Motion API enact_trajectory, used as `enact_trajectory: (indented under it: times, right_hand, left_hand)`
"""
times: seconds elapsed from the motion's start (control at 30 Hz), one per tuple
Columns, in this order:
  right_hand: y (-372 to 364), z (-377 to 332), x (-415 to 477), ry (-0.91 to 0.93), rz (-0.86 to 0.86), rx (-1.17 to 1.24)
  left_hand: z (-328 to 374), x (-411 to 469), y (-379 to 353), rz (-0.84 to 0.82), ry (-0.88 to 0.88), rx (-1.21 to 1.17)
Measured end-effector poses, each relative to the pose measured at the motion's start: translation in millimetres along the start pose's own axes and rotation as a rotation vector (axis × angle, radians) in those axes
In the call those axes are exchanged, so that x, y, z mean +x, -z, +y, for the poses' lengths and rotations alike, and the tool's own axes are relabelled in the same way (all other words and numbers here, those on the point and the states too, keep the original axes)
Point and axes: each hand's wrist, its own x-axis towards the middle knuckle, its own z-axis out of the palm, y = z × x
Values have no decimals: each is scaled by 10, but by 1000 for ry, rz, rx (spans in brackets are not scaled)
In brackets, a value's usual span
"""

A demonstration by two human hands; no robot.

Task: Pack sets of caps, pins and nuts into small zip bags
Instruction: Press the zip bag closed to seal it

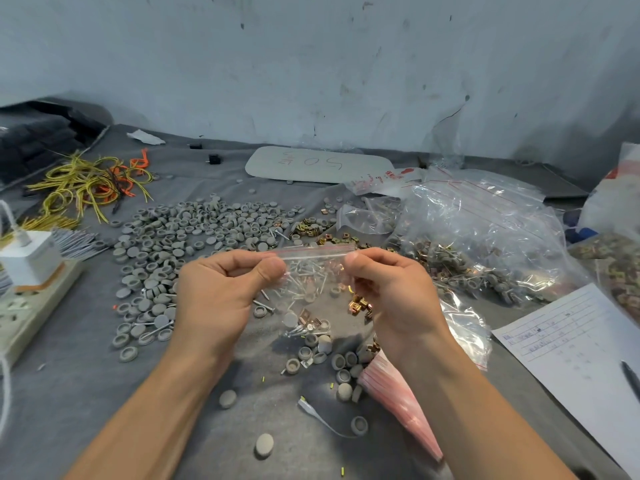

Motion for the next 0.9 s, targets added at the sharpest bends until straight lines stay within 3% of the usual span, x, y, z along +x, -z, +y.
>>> enact_trajectory:
  times: [0.53,0.9]
  right_hand:
    - [-85,48,1,81,6,-84]
    - [-189,78,-103,165,-113,-91]
  left_hand:
    - [-24,-82,-147,-67,60,-15]
    - [-31,-49,-164,-91,21,37]
